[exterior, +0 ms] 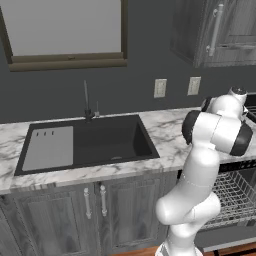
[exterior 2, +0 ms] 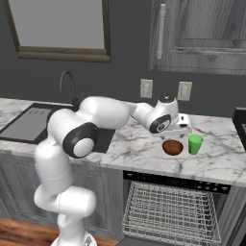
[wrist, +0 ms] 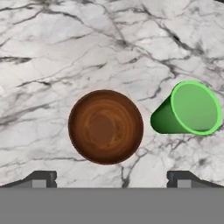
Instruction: Pick up the cup and bowl from the counter, place them in the dishwasher, and close the dishwasher door.
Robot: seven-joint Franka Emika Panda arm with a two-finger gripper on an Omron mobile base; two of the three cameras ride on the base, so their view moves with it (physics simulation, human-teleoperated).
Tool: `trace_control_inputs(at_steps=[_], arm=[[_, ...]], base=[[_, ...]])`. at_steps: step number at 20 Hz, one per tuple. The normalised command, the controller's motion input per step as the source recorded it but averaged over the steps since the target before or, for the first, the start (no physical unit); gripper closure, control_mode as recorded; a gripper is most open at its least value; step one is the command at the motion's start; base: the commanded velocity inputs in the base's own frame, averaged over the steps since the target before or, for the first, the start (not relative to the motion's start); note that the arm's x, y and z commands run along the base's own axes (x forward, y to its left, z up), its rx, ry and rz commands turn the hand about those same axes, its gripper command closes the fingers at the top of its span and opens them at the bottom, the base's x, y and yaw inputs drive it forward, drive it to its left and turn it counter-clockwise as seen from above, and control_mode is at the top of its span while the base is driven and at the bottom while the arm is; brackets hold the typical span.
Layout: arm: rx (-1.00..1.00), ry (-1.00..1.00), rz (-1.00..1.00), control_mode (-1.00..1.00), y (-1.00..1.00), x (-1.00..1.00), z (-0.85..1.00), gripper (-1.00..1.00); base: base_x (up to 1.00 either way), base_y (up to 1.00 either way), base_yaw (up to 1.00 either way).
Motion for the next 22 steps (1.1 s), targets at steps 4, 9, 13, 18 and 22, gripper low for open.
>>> trace_control_inputs(at_steps=[4, 9, 13, 18, 22], arm=[[0.00, 0.00, 0.00, -1.00, -0.27, 0.21, -0.10, -1.00], [0.00, 0.00, 0.00, -1.00, -0.27, 0.21, -0.08, -1.00], [0.00, 0.00, 0.00, -1.00, -0.25, 0.24, -0.12, -1.00], [0.00, 0.00, 0.00, -1.00, -0.22, 0.28, -0.18, -1.00], [0.00, 0.00, 0.00, -1.00, -0.20, 0.27, -0.19, -1.00]], base=[[0.00, 0.00, 0.00], [0.00, 0.00, 0.00], [0.00, 0.00, 0.00], [0.00, 0.00, 0.00], [0.00, 0.00, 0.00]])
